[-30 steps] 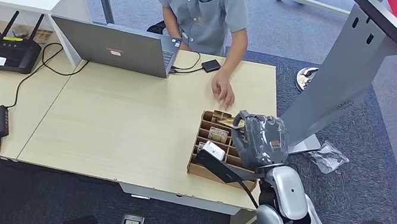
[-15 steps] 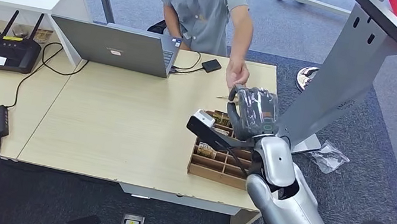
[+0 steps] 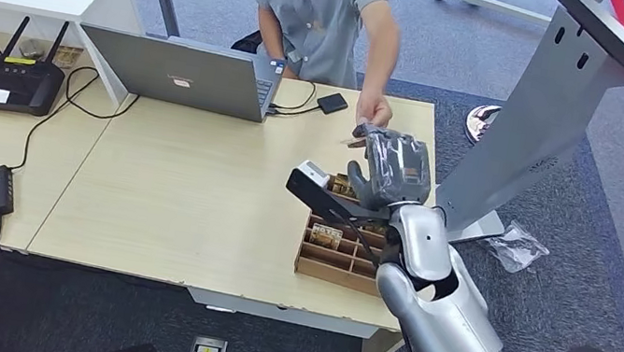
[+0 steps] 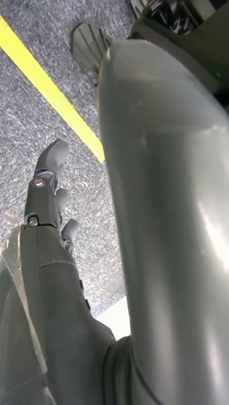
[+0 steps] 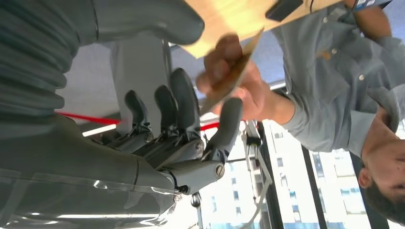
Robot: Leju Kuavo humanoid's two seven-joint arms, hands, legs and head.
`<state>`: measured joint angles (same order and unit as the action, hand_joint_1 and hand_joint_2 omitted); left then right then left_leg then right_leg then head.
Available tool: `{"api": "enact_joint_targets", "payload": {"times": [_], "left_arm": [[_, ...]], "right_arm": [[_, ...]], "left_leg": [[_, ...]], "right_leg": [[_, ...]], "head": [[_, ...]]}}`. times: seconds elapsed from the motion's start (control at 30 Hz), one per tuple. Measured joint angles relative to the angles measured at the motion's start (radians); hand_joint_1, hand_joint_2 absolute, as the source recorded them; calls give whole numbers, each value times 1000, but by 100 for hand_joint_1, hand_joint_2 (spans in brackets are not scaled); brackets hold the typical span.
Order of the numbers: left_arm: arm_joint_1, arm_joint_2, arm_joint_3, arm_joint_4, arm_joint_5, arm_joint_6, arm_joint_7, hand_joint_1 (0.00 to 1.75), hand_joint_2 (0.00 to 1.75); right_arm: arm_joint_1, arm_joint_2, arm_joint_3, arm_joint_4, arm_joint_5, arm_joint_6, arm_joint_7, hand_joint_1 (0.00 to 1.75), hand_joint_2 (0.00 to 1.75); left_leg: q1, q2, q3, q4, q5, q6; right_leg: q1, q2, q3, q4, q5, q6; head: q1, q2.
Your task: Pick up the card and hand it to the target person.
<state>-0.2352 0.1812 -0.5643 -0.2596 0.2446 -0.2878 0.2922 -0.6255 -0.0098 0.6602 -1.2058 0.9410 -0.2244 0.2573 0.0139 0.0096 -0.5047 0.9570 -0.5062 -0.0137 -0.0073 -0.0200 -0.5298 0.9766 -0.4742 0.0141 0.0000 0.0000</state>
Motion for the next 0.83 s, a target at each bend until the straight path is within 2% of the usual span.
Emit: {"api": "enact_joint_targets", "payload": {"times": [0.1, 0.27, 0.4, 0.57, 0.83], "left_arm": [[12, 9, 14, -2, 7, 4, -6, 0, 0], [42, 23, 44, -5, 21, 12, -26, 0, 0], [74, 28, 74, 3, 37, 19, -52, 0, 0], [106, 27, 93, 16, 47, 24, -82, 0, 0], [99, 21, 81, 10, 33, 23, -79, 0, 0]], "right_arm": [[66, -18, -2, -74, -73, 28, -15, 0, 175], [168, -80, 2, -223, -133, 68, -41, 0, 175], [216, -97, -13, -294, -224, 104, -90, 0, 175], [232, -102, -26, -296, -295, 103, -108, 0, 175], [264, -110, -32, -289, -302, 77, -100, 0, 175]], "left_leg": [[0, 0, 1, 0, 0, 0], [0, -2, 1, 0, -1, 0], [0, -1, 0, 0, -1, 0], [0, 0, 0, 1, -2, 0], [0, -1, 0, 0, -1, 0]], "right_leg": [[0, 0, 1, -1, 0, 0], [1, -2, 1, -1, -1, 0], [0, -1, 0, 0, -2, 0], [0, 0, -1, 1, -2, 0], [0, -2, -1, 0, -2, 0]], "head": [[0, 0], [0, 0], [0, 0], [0, 0], [0, 0]]}}
